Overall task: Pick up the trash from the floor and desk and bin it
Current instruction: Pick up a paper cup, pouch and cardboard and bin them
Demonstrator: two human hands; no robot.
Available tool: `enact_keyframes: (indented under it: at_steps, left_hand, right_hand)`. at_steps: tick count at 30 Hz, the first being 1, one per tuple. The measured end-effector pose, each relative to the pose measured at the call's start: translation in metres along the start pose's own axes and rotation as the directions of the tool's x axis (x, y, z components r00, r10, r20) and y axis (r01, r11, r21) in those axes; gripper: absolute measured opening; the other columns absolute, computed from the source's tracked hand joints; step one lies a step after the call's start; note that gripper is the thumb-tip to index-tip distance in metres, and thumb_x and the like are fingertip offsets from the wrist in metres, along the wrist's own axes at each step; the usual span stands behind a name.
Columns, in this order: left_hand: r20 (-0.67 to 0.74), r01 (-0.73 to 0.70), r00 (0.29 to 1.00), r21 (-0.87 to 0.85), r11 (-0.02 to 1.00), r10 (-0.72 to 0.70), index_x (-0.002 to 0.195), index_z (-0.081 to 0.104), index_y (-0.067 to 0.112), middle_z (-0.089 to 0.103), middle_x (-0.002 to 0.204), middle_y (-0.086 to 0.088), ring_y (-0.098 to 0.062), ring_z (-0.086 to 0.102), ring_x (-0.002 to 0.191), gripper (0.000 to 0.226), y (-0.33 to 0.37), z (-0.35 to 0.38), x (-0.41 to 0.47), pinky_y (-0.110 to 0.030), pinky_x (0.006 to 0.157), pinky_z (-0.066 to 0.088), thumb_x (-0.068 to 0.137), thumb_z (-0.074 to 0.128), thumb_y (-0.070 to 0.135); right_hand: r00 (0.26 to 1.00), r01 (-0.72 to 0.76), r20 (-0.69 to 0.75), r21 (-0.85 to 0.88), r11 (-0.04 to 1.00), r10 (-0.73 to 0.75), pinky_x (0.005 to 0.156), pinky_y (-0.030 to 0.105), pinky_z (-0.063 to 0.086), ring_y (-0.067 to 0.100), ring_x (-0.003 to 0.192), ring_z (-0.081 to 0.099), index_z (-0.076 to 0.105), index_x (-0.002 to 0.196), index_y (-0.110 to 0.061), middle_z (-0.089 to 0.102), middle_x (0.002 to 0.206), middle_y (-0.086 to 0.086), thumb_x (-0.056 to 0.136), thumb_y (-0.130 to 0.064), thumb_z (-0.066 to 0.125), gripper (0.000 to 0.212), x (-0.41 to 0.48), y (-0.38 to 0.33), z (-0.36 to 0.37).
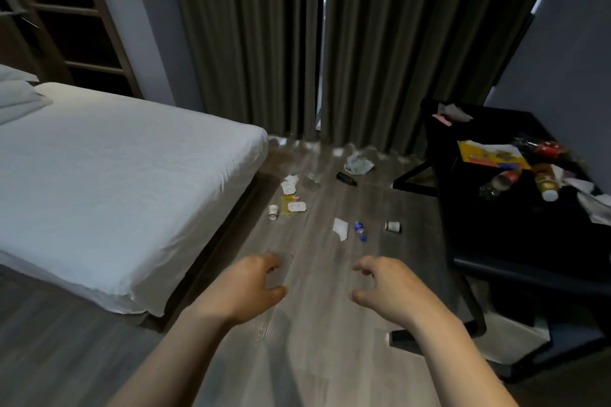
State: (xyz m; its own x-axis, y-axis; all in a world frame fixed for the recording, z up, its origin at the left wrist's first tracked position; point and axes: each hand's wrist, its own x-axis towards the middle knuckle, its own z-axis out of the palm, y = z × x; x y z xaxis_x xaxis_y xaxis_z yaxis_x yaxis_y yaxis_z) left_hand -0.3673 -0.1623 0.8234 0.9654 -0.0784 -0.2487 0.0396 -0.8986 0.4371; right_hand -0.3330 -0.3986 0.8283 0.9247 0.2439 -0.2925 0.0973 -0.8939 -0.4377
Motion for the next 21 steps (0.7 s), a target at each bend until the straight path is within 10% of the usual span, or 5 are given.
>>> enact_keyframes:
  at_steps: [21]
  left_hand:
    - [0.149,0.036,0.988,-0.036,0.999,-0.030,0.130,0.049,0.029,0.053,0.127,0.008,-0.011,0.055,0.109,0.047,-0.084,-0.090,0.320,-0.025,0.094,0.047,0.086,0.061,0.043]
  right_hand:
    - [0.987,-0.135,0.093,0.038,0.990,0.131,0.090,0.019,0.042,0.011,0.117,0.053,0.054,0.130,-0.028,0.054,0.130,-0.004,0.082,-0.031,0.065,0.050,0.303,-0.028,-0.053]
